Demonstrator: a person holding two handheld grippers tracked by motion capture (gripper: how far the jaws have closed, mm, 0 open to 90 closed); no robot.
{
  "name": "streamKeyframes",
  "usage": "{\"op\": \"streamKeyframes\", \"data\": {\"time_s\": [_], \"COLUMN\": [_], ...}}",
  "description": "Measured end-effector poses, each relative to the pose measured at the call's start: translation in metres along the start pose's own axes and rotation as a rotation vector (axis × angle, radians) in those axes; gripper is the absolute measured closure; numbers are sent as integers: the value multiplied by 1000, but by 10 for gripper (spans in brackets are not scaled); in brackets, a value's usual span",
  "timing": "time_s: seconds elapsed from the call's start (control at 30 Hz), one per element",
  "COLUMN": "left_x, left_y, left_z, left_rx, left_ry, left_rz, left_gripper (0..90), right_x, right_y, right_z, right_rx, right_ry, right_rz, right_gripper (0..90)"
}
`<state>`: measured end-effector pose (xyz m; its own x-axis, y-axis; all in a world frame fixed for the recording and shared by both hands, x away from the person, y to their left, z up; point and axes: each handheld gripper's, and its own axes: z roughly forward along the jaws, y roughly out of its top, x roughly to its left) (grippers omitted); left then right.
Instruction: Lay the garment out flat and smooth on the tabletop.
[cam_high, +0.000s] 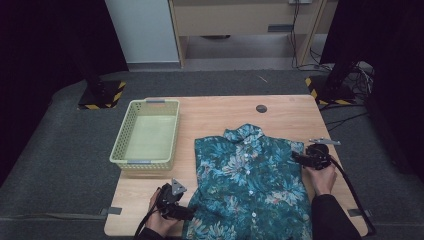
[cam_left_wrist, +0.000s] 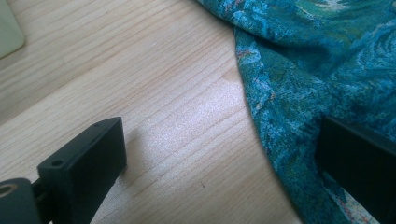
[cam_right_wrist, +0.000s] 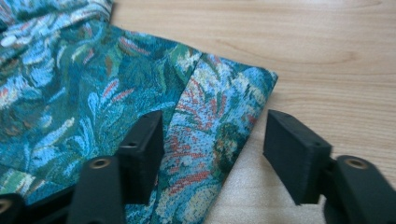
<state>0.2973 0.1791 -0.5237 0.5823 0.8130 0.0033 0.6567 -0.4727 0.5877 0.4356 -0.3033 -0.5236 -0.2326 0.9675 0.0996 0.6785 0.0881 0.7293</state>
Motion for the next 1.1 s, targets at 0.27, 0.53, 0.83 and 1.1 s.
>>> {"op": "streamKeyframes", "data": {"time_s": [0.27, 0.53, 0.83, 1.1], "left_x": [-1, -2, -3, -5], "left_y": [0, 1, 2, 3], "left_z": [0, 1, 2, 3], "left_rx": [-2, -4, -7, -10], "left_ry": [1, -7, -11, -14], "left_rz": [-1, 0, 2, 5], "left_gripper": [16, 20, 20, 20], "right_x": [3, 9, 23, 54], "right_y": [-1, 2, 26, 34], "right_z": [5, 3, -27, -36], "right_rx": [30, 0, -139, -169], "right_ry": [-14, 27, 129, 171], "right_rz": [-13, 12, -12, -108], "right_gripper": [631, 878, 888, 886]}}
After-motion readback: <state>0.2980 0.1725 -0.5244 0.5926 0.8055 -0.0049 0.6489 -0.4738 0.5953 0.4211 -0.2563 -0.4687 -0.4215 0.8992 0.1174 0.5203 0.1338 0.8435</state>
